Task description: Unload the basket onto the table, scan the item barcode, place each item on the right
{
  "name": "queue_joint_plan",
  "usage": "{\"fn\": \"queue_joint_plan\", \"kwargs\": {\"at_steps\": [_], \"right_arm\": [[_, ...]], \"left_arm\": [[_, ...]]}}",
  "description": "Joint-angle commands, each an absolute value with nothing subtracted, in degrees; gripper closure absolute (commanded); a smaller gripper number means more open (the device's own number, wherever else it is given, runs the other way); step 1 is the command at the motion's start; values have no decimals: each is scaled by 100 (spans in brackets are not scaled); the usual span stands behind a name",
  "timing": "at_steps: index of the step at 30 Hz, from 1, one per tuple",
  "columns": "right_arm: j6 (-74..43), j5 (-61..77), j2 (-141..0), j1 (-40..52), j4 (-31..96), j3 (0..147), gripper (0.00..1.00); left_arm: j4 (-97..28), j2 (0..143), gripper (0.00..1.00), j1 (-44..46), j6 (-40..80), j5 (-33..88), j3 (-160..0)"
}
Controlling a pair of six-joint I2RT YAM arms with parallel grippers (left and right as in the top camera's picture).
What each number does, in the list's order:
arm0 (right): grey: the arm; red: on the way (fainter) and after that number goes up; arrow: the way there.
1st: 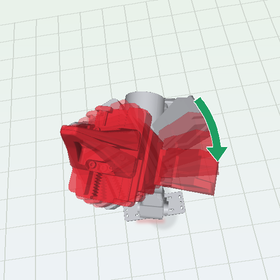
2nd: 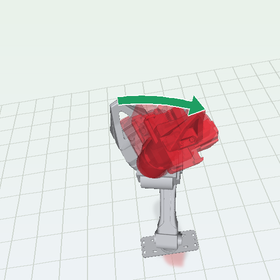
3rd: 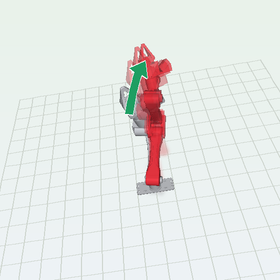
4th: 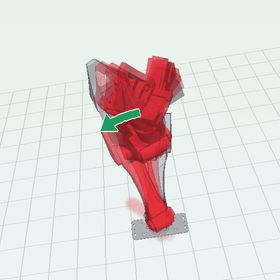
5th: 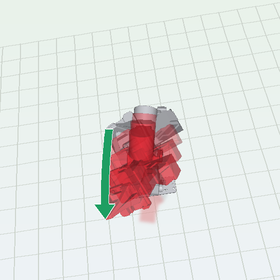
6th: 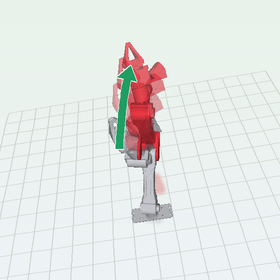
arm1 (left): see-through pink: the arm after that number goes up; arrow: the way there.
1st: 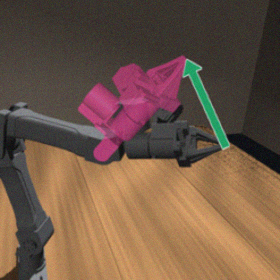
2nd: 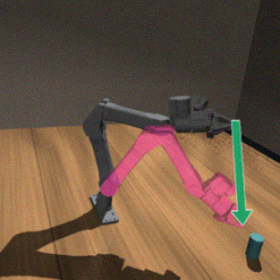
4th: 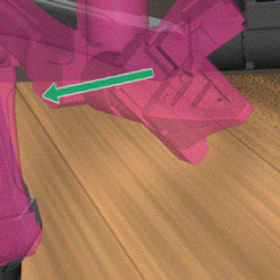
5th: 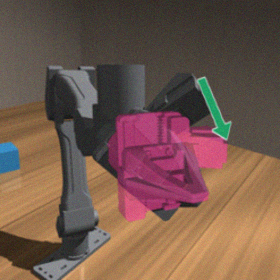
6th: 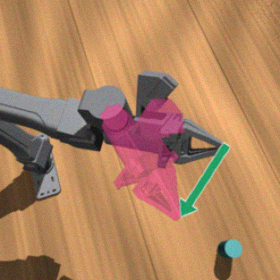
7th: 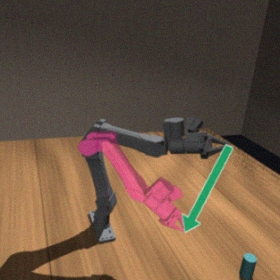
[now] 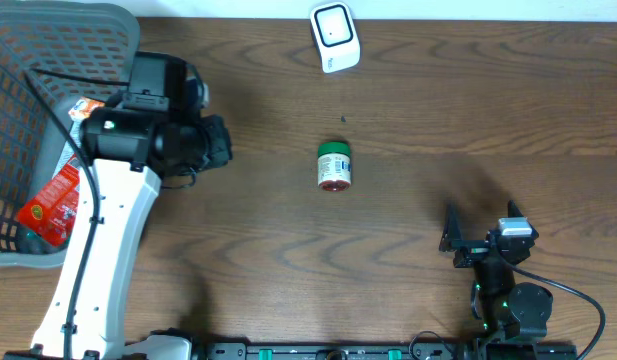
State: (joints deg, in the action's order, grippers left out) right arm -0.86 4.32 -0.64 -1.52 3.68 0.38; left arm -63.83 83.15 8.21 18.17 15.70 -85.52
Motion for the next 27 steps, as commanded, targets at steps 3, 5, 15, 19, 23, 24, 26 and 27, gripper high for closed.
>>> {"fn": "queue_joint_plan", "kwargs": {"at_steps": [3, 5, 15, 19, 23, 24, 26, 27], "right_arm": [[-165, 458, -38, -141, 390, 30, 1], [-165, 458, -38, -141, 390, 30, 1], [-165, 458, -38, -141, 390, 30, 1], [-165, 458, -38, -141, 390, 30, 1], [-165, 458, -38, -141, 390, 30, 1], [-165, 458, -38, -141, 390, 30, 1], [-165, 458, -38, -141, 390, 30, 1], [-165, 458, -38, -141, 390, 30, 1]], "left_arm": [[-6377, 8309, 81, 1138, 1806, 1538, -8523], [-6377, 8309, 81, 1205, 1809, 1538, -8523], [-6379, 8309, 80, 1321, 1809, 1540, -8523], [-6355, 8309, 80, 1321, 1800, 1538, -8523], [-6248, 8307, 78, 1321, 1614, 1535, -8525], [-6243, 8307, 77, 1321, 1614, 1535, -8530], [-6246, 8307, 76, 1321, 1614, 1533, -8536], [-6248, 8307, 75, 1321, 1619, 1490, -8534]]}}
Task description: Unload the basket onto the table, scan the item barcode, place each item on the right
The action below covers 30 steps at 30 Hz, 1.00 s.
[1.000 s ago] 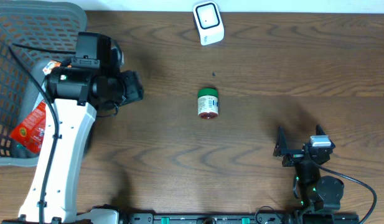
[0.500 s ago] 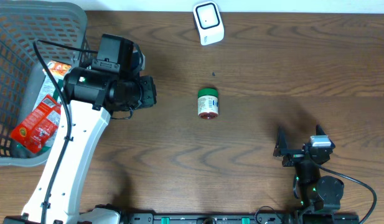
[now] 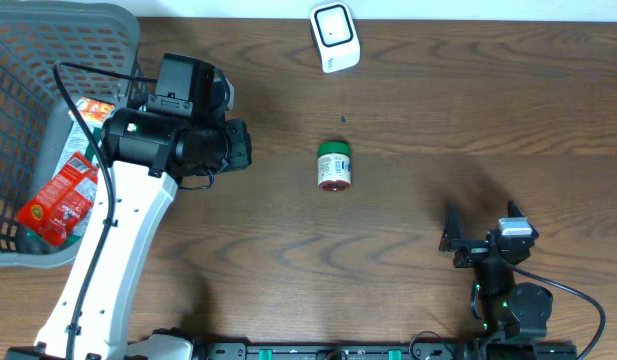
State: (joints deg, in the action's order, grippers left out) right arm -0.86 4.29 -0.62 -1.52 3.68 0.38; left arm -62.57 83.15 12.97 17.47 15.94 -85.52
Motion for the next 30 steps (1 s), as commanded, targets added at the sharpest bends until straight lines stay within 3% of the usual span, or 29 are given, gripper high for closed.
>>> {"fn": "queue_joint_plan", "kwargs": {"at_steps": [1, 6, 18, 22, 30], "right_arm": [[-165, 458, -38, -141, 390, 30, 1], [-165, 458, -38, -141, 390, 30, 1], [-165, 458, -38, -141, 390, 30, 1], [-165, 458, -38, -141, 390, 30, 1], [-165, 458, -38, -141, 390, 30, 1]], "left_arm": [[-6248, 8307, 75, 1321, 1616, 1406, -8536], [-6252, 8307, 62, 1321, 1616, 1041, -8534], [-6460, 8313, 60, 1315, 1487, 711, -9559], [-6755, 8296, 53, 1315, 1496, 386, -10101], [-7467, 8276, 47, 1315, 1511, 379, -9607]]}}
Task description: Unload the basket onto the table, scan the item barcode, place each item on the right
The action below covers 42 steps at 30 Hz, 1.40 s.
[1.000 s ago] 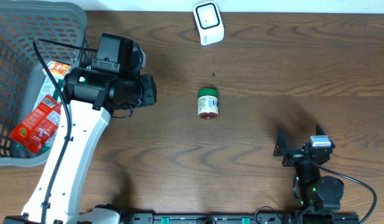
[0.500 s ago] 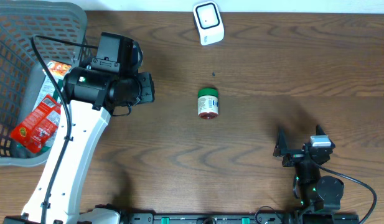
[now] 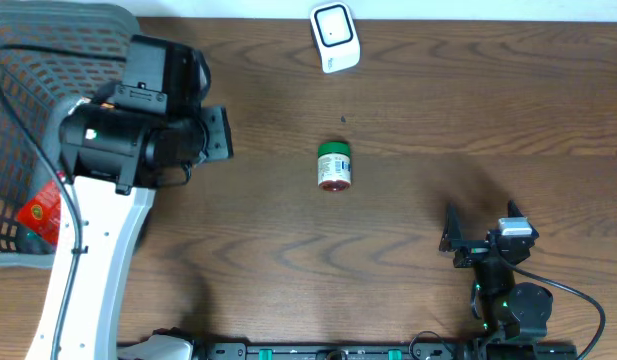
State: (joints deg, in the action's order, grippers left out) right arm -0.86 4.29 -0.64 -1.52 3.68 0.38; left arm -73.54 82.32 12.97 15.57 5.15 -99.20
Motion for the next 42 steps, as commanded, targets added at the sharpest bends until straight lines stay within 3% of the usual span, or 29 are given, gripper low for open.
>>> {"fn": "queue_joint_plan", "kwargs": {"at_steps": [1, 13, 42], "right_arm": [[-165, 458, -38, -141, 390, 30, 1], [-165, 458, -38, -141, 390, 30, 1], [-165, 458, -38, -141, 390, 30, 1]], "left_arm": [[-7478, 8276, 46, 1315, 1511, 379, -9496], [-7310, 8318, 42, 1315, 1511, 381, -8661], [-7194, 8318, 41, 1315, 1514, 381, -8646]]}}
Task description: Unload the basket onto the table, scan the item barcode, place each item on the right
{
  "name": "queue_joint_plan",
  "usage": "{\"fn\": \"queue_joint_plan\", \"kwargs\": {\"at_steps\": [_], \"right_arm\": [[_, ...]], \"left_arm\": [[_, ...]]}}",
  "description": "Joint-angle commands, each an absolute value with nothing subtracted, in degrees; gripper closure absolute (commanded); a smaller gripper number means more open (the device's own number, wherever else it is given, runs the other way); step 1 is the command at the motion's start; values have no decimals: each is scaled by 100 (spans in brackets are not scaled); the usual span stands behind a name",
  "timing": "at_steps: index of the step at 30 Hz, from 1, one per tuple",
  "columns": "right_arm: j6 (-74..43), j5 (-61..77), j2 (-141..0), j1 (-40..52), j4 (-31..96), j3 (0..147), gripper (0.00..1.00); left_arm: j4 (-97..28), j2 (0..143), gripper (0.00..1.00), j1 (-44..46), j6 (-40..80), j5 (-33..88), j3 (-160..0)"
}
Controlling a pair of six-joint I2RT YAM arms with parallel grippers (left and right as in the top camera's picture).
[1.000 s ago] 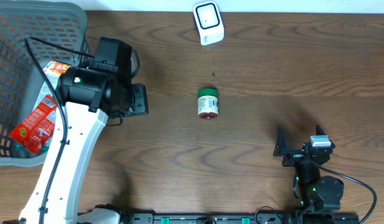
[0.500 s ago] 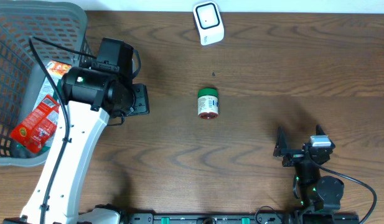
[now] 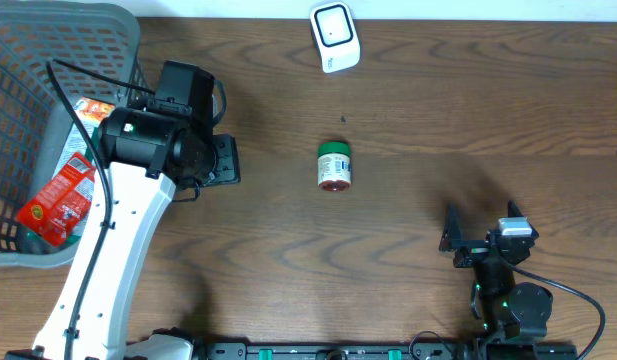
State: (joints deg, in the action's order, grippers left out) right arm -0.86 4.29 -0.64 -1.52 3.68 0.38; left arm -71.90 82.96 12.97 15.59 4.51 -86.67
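A small jar (image 3: 334, 166) with a green lid and a white label lies on its side at the middle of the wooden table. The white barcode scanner (image 3: 334, 37) stands at the far edge, straight behind the jar. My left gripper (image 3: 226, 160) hangs well to the left of the jar, with a wide gap of table between them; its dark fingers are bunched under the wrist and nothing shows in them. My right gripper (image 3: 480, 214) rests near the front right edge, fingers spread, with nothing between them.
A grey mesh basket (image 3: 28, 250) takes up the far left, holding red snack packets (image 3: 53, 200). The left arm's white link (image 3: 118, 260) crosses the table beside the basket. A black rail runs along the front edge (image 3: 338, 352).
The left arm looked bigger in the overhead view, closer to the camera, and covered part of the basket. Now it looks smaller, and its gripper is a little nearer the front and slightly right. The jar has not moved.
The left gripper was beside the basket, then a little further right toward the jar, then back left with the arm large in view, and now slightly right and forward again. Jar, scanner and right arm stayed where they were throughout.
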Motion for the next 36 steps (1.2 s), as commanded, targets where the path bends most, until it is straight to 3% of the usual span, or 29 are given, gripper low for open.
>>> {"fn": "queue_joint_plan", "kwargs": {"at_steps": [1, 36], "right_arm": [[-165, 458, -38, -141, 390, 30, 1], [-165, 458, -38, -141, 390, 30, 1]], "left_arm": [[-7196, 8318, 41, 1317, 1511, 381, -8646], [-7037, 8318, 41, 1315, 1514, 381, -8646]]}}
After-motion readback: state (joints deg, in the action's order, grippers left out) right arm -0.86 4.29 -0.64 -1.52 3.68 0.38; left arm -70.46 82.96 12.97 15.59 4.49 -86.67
